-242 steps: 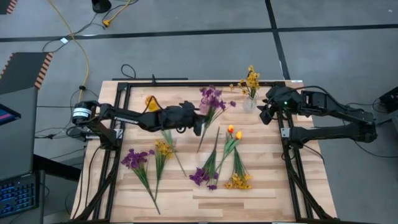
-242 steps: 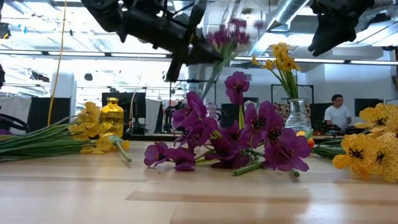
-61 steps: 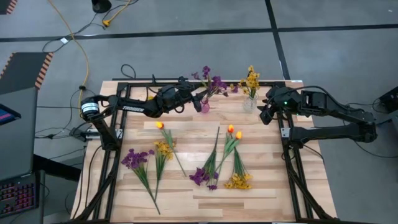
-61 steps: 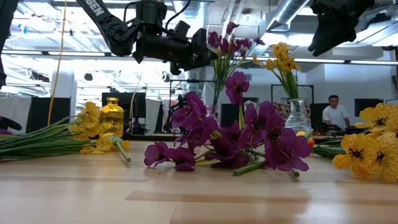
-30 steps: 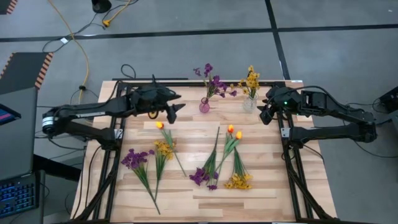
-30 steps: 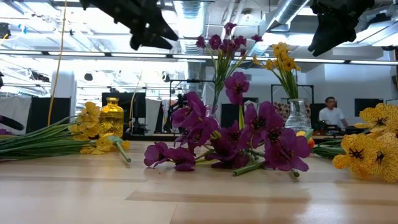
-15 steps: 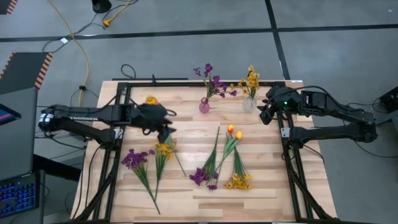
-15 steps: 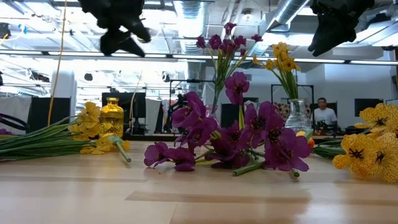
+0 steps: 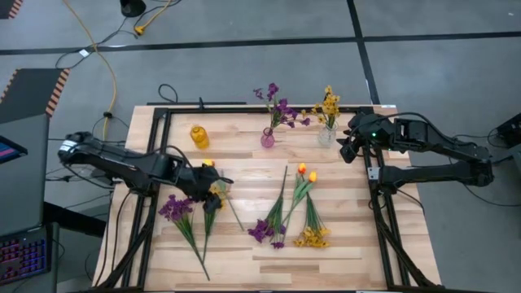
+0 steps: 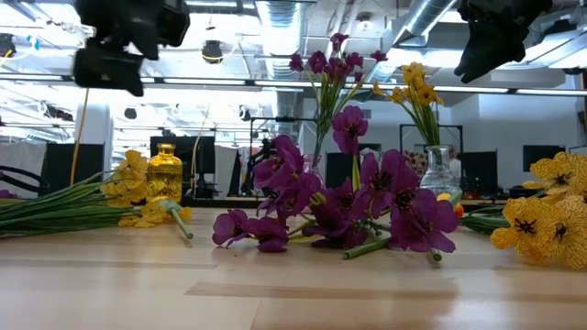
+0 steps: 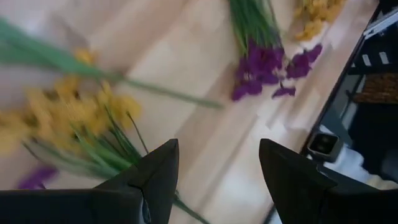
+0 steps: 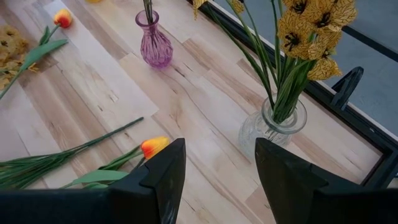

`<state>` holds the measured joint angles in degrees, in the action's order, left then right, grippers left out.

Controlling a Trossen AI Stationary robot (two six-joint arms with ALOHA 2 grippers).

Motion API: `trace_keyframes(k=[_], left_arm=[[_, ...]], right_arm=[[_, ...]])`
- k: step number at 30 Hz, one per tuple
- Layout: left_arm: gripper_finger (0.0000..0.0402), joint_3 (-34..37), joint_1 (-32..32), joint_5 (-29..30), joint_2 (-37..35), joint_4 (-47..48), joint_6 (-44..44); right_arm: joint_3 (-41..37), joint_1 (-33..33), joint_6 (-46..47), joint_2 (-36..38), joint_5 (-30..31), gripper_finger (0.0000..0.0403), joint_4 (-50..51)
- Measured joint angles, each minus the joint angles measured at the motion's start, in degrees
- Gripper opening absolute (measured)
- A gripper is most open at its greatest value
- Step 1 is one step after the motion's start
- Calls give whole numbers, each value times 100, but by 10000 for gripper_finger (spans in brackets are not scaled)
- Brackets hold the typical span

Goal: Sort flowers into vase by color
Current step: Put the left yellow flowers into the transparent vase

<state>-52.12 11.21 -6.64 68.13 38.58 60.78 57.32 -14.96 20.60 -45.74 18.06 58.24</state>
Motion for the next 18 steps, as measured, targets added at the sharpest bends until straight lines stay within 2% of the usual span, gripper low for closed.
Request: trace_keyframes(k=[8,18], left_arm=[[210,0,341,-364,452,435,1169],[210,0,399,-349,1327,605,1558]], right_arm=[[0,-1,0,0,-2,218,0],[0,0,0,0,-2,218,0]])
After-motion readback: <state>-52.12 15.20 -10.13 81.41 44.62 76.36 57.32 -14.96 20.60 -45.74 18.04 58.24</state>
